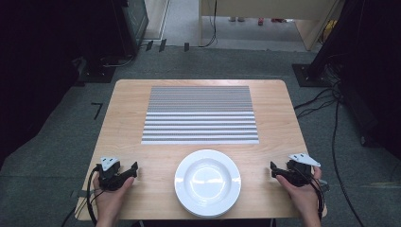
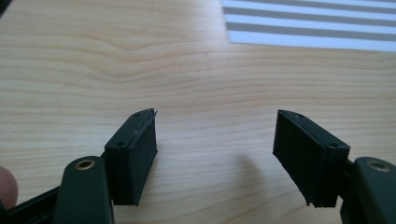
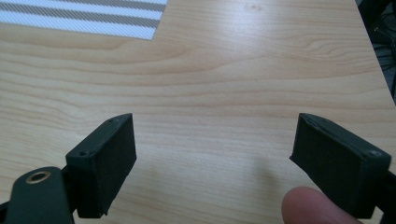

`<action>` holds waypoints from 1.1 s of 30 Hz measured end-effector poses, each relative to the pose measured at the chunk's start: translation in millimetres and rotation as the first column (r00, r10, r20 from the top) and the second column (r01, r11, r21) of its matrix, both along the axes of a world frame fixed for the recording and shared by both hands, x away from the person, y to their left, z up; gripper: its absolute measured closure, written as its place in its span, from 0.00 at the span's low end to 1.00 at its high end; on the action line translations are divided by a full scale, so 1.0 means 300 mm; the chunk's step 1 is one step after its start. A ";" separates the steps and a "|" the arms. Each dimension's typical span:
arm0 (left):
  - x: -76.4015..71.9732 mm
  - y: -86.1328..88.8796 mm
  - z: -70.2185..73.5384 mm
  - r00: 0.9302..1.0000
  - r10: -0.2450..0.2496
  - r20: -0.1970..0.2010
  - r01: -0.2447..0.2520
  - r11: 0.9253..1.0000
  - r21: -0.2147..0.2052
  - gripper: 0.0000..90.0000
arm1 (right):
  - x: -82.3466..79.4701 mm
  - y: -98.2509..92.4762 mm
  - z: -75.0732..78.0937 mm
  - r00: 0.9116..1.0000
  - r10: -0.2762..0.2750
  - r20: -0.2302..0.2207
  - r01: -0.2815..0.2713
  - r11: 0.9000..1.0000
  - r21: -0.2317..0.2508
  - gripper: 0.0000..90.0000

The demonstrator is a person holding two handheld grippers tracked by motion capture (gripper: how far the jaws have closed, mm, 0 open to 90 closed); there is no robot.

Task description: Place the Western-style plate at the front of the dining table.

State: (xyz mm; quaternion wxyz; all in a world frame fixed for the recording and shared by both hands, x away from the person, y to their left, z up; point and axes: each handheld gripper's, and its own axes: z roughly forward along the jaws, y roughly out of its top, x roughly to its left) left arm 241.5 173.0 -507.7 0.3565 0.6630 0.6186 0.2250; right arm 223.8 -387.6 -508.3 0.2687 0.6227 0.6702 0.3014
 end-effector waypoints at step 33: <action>-0.054 -0.165 0.053 0.974 -0.215 0.069 0.223 0.965 -0.138 0.40 | -0.044 0.248 0.046 0.990 0.101 0.099 -0.105 0.994 0.039 0.36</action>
